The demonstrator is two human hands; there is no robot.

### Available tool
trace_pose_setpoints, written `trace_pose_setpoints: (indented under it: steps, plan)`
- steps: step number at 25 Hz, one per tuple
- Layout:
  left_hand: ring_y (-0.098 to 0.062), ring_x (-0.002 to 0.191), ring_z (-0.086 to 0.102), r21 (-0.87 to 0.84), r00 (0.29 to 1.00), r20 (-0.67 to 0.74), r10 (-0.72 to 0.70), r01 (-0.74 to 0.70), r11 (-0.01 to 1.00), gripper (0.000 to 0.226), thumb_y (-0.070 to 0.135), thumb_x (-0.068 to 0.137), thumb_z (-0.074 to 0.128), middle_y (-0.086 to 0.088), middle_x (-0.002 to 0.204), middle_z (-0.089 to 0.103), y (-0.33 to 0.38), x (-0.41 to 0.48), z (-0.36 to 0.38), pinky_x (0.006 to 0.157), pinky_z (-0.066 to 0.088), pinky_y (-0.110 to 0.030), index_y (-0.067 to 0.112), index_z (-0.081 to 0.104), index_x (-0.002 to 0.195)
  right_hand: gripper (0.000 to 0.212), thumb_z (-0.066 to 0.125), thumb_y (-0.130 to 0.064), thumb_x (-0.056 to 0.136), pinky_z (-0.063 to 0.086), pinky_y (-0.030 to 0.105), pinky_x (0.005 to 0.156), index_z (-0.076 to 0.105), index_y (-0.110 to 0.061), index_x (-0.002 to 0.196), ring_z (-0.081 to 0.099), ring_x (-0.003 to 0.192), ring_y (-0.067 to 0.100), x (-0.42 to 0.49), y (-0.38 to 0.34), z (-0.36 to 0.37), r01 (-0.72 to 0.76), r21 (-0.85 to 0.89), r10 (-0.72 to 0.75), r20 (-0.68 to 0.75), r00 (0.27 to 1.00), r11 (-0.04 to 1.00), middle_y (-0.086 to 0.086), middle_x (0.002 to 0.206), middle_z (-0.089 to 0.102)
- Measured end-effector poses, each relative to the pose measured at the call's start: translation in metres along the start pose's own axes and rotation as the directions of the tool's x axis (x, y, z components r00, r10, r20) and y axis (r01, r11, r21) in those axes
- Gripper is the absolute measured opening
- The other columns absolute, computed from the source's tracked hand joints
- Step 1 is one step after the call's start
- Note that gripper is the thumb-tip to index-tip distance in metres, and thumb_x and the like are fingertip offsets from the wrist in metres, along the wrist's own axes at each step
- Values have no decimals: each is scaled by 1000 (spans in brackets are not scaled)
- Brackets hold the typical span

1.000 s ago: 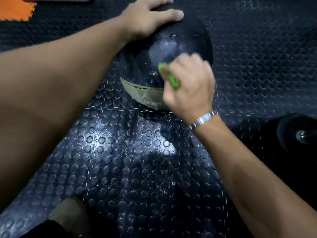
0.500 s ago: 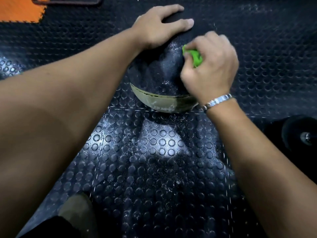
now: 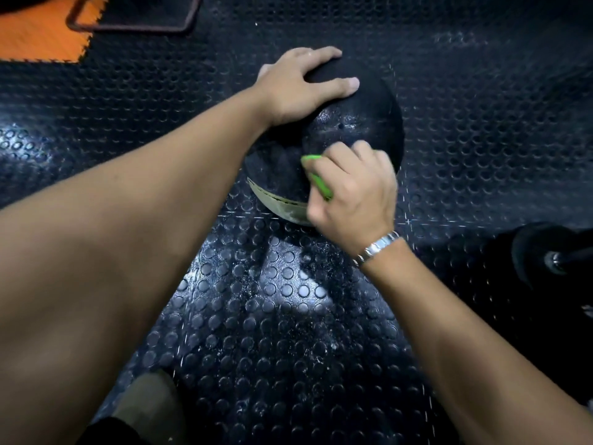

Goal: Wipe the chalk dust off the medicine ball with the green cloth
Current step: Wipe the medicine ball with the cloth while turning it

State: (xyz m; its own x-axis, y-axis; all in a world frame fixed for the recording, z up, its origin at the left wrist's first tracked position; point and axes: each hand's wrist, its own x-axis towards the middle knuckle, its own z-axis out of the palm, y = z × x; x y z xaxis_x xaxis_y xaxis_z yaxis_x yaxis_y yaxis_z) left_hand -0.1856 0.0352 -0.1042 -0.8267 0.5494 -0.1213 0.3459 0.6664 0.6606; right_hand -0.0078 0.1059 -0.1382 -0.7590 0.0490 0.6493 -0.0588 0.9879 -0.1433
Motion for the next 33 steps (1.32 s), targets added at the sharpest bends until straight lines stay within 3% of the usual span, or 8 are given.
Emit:
trace_pose_setpoints:
  steps: [4, 8, 12, 16, 20, 24, 27, 33]
  plan:
    - [-24, 155, 26, 14, 999, -29, -40, 40, 999, 87, 100, 59, 49, 20, 164, 35, 3, -2, 8, 128, 16, -55, 68, 47, 140, 7, 66, -16, 76, 34, 40, 60, 71, -17, 80, 53, 71, 32, 18, 9, -1, -232, -2, 231, -88, 969, 973, 4, 78, 63]
    - [-30, 159, 14, -4, 994, 79, -75, 75, 997, 73, 85, 83, 60, 13, 171, 24, 7, -6, -1, 130, 9, -42, 62, 42, 150, 7, 67, -15, 81, 34, 40, 61, 73, -16, 84, 52, 69, 31, -9, 4, -5, -8, -4, 8, -42, 999, 1000, 3, 77, 63]
    - [-30, 158, 15, -71, 986, 131, -101, 111, 991, 68, 79, 88, 61, 14, 172, 22, 6, 0, -9, 127, 8, -40, 61, 42, 151, 8, 65, -15, 75, 34, 41, 61, 70, -15, 80, 52, 71, 32, 21, -3, 2, -161, -44, 158, -64, 985, 986, 5, 78, 62]
    - [-25, 156, 24, -46, 991, 104, -84, 90, 995, 85, 91, 69, 57, 16, 169, 28, 2, 1, -6, 130, 15, -43, 62, 44, 148, 13, 59, -16, 76, 32, 41, 65, 70, -15, 83, 52, 73, 31, 5, -1, -1, 171, -140, -159, 90, 983, 975, 5, 79, 60]
    - [-21, 150, 36, -96, 992, 102, -79, 89, 991, 90, 89, 71, 60, 11, 166, 35, 13, 7, -6, 127, 25, -36, 53, 47, 152, 5, 60, -15, 69, 30, 41, 62, 64, -13, 72, 54, 72, 32, 40, -10, 5, 37, -179, -29, 45, 999, 983, 8, 78, 60]
    - [-9, 134, 49, -112, 992, 116, -58, 71, 991, 71, 68, 94, 65, 9, 160, 43, 10, 9, -10, 105, 38, -17, 43, 45, 157, 14, 56, -21, 70, 30, 39, 65, 66, -15, 77, 53, 76, 30, 14, 0, 0, 304, -208, -265, 197, 944, 929, 5, 81, 58]
    - [-8, 138, 49, -145, 991, 123, -58, 76, 987, 72, 67, 96, 61, 10, 161, 44, 12, 6, -14, 106, 37, -15, 40, 41, 159, 9, 55, -18, 70, 30, 39, 63, 65, -15, 70, 56, 73, 31, 48, -8, 8, 128, -232, -106, 107, 989, 964, 6, 78, 61]
    - [-4, 133, 48, -114, 996, 73, -46, 54, 992, 71, 70, 96, 58, 15, 160, 45, 15, 10, -18, 98, 38, -7, 43, 41, 159, 14, 54, -21, 76, 31, 39, 66, 64, -14, 68, 57, 76, 29, 39, -15, 14, 413, -167, -371, 232, 899, 895, 6, 76, 60]
